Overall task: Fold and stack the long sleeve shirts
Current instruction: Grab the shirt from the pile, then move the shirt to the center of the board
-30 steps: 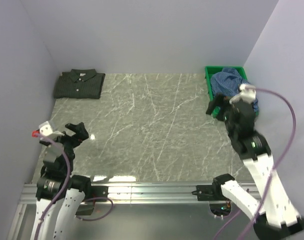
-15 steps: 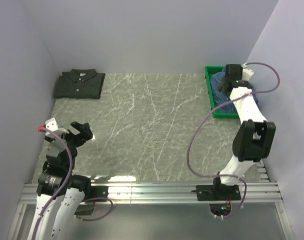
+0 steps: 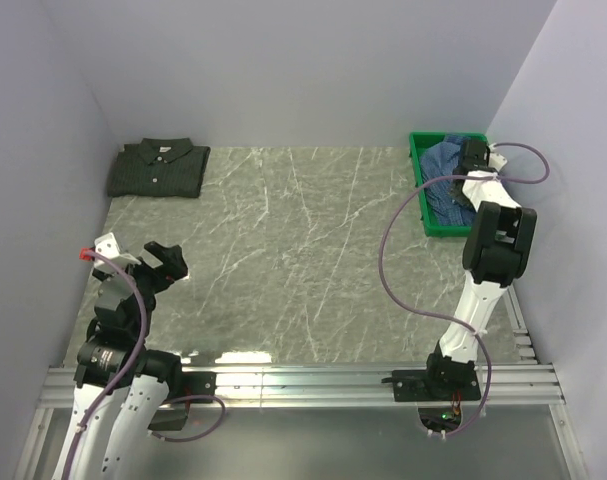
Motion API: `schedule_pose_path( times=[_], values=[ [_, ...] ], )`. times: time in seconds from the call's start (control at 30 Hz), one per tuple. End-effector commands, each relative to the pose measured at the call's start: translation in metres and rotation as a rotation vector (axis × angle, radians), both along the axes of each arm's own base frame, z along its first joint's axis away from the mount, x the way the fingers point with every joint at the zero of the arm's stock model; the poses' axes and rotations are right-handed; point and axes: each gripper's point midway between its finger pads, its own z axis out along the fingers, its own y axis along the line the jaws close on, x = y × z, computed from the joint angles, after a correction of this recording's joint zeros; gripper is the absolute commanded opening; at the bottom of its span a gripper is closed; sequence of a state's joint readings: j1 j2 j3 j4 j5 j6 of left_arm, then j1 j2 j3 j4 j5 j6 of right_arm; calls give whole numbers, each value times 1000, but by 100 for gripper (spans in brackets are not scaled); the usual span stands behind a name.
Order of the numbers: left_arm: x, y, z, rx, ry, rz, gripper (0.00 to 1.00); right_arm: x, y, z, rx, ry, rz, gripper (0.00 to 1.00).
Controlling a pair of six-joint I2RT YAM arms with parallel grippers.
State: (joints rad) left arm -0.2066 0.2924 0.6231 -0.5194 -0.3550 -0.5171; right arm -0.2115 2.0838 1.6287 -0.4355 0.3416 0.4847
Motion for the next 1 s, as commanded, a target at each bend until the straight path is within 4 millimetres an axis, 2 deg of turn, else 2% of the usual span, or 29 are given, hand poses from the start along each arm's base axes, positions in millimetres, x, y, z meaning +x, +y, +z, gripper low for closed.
schedule_pose_path(
  times=[0.0,0.03,0.1,0.13,0.17,0.2,0.23,0.33,0.37,0.4,0.43,0.47,0.5,0.53,0.57,0.6,0.63,0.67,0.7,0.73,0.77,0.83,0.9,0.93,0.97],
  values=[
    [4,-4,10,-5,-28,-18,99,22,-3,21,-17,-90,23,17],
    [4,-4,9,-4,-25,-17,99,21,-4,24,-26,-90,27,10],
    [5,-5,10,-3,-27,-22,99,17,-4,43,-49,-126,32,0],
    [5,-5,10,-1,-25,-24,99,14,-6,53,-72,-135,29,0],
    [5,-5,9,-2,-22,-22,99,11,-5,78,-93,-177,27,0],
    [5,-5,9,-2,-24,-22,99,10,0,92,-110,-202,33,0],
    [5,-5,10,-2,-28,-24,99,4,-1,123,-156,-246,18,0],
    [4,-4,11,-1,-34,-21,99,-4,13,179,-240,-328,25,0],
    [4,-5,11,-3,-36,-24,99,-10,20,216,-268,-395,31,0],
    [3,-4,12,-2,-39,-22,99,-13,27,236,-298,-424,55,0],
    [3,-4,12,-3,-41,-24,98,-14,45,258,-312,-465,92,0],
    [3,-5,13,-2,-44,-26,98,-25,53,299,-341,-541,96,0],
    [2,-4,13,-3,-47,-26,98,-31,60,319,-376,-563,125,0],
    [2,-4,13,-3,-47,-26,99,-40,89,348,-381,-626,186,0],
    [1,-4,14,-4,-52,-24,98,-48,101,379,-388,-686,223,0],
    [1,-4,14,-6,-55,-24,98,-56,117,398,-407,-715,276,0],
    [0,-3,14,-5,-55,-19,98,-73,141,437,-399,-808,332,0],
    [0,-3,15,-4,-56,-19,98,-82,162,453,-386,-847,408,0],
    [-1,-3,16,-8,-61,-17,98,-91,174,469,-392,-882,458,0],
    [-1,-2,17,-6,-64,-15,98,-112,185,501,-380,-969,495,0],
    [-2,-2,17,-7,-66,-18,99,-124,213,515,-346,-1020,585,0],
    [-2,-2,17,-6,-67,-18,98,-153,246,549,-301,-1138,731,0],
    [-2,-2,16,-6,-63,-16,98,-179,292,564,-227,-1219,921,0],
    [-2,-2,16,-8,-65,-14,98,-188,305,567,-198,-1241,979,0],
    [-3,-1,17,-8,-66,-13,98,-200,326,569,-146,-1271,1057,0]
  ],
)
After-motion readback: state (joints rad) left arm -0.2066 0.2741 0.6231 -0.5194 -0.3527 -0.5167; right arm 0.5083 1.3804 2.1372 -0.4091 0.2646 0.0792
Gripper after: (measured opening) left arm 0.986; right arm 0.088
